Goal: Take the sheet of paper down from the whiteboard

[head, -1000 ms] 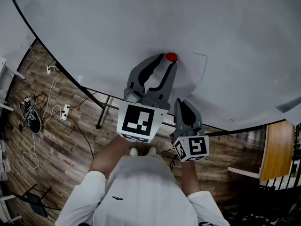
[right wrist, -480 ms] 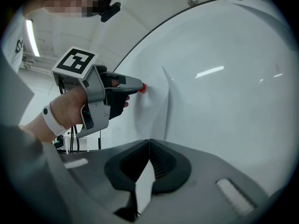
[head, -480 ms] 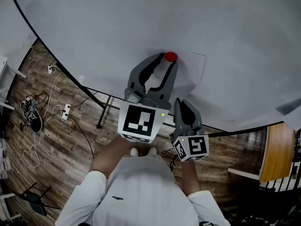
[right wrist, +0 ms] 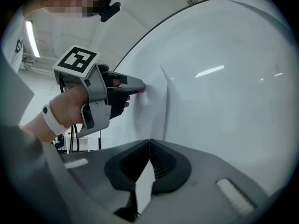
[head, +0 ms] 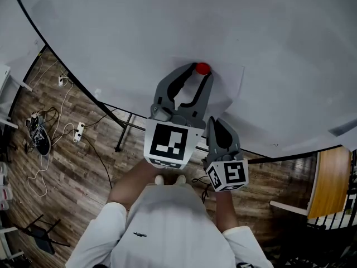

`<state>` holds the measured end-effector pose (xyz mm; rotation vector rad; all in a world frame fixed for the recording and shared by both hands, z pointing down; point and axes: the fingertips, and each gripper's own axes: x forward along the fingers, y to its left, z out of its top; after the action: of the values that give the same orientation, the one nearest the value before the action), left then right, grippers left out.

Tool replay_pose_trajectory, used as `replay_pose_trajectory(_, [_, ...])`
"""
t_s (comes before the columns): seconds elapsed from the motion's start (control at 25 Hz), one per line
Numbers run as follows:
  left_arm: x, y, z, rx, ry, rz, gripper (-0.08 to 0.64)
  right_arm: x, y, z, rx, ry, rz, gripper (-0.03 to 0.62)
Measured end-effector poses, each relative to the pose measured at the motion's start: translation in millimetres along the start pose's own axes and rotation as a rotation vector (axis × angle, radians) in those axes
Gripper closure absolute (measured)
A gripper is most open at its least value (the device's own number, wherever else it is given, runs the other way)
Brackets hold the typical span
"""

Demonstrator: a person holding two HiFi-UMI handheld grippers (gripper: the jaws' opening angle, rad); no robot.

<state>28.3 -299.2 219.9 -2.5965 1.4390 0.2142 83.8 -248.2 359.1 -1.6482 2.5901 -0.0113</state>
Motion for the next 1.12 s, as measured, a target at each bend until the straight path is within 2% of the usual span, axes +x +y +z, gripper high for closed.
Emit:
replay_pose_trajectory(0.56, [0.1,1.0,-0.4,0.062,0.018,0.073,0.436,0.0,3.3,1.2,0.002,-0.004,0.01,0.581])
replay_pose_trajectory(0.88, [-5.5,4.7,-0.3,0.003,-0.005,0.016,0.439,-1.8,2.8,0.8,0.001,-0.007,0.001,0.581])
replay_pose_trajectory(1.12, [-5.6,-2.2,-5.4,-0.012,0.004,-0.006,0.439,-6.6,-9.5,3.0,0.015,-0.017,-0.032,0.581])
